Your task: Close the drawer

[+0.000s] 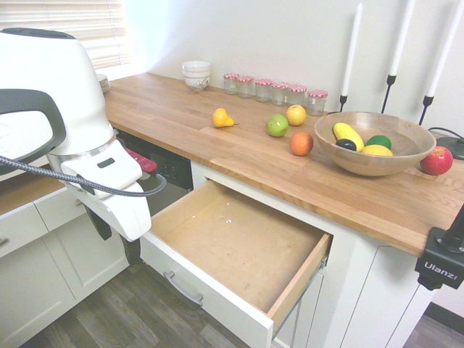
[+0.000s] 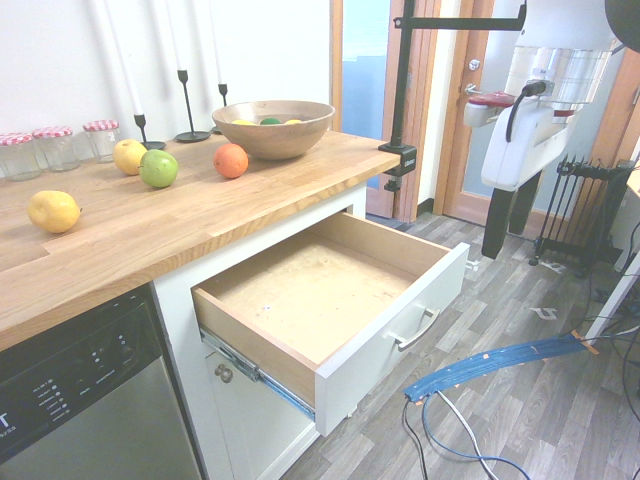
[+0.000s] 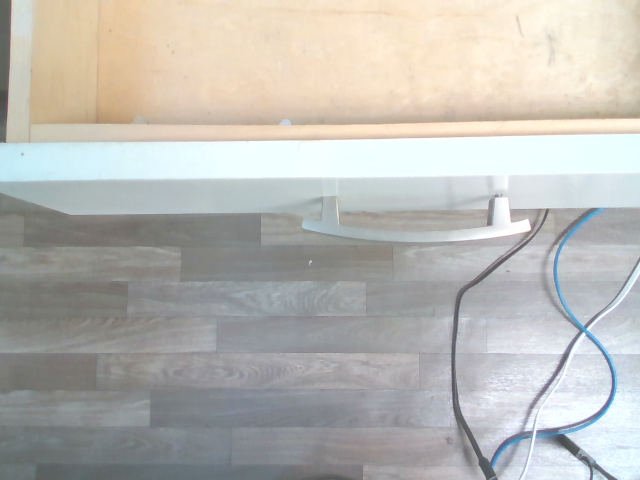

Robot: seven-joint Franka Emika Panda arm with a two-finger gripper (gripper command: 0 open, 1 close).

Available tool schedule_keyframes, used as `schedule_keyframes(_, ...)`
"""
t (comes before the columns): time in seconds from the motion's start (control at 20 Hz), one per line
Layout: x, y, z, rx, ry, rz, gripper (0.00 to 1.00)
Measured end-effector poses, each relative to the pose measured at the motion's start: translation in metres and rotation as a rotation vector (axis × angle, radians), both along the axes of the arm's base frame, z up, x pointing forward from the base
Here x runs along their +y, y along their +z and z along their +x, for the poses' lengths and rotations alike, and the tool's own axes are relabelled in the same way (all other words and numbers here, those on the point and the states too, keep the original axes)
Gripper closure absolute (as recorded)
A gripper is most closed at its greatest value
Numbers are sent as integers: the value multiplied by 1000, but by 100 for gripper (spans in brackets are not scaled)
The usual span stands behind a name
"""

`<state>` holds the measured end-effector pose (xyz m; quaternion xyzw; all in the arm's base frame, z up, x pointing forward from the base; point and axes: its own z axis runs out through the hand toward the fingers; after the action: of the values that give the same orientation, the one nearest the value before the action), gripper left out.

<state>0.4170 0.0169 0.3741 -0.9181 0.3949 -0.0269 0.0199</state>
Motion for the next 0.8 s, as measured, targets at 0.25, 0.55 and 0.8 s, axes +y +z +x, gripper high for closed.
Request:
schedule_keyframes(0.25,-1,-6,0,5,-3,0,0)
schedule_keyframes(0.55,-10,-73,14,47,-5,-6,0)
schedule_keyframes(0.8,-19,-144,27,96,4,-23,0)
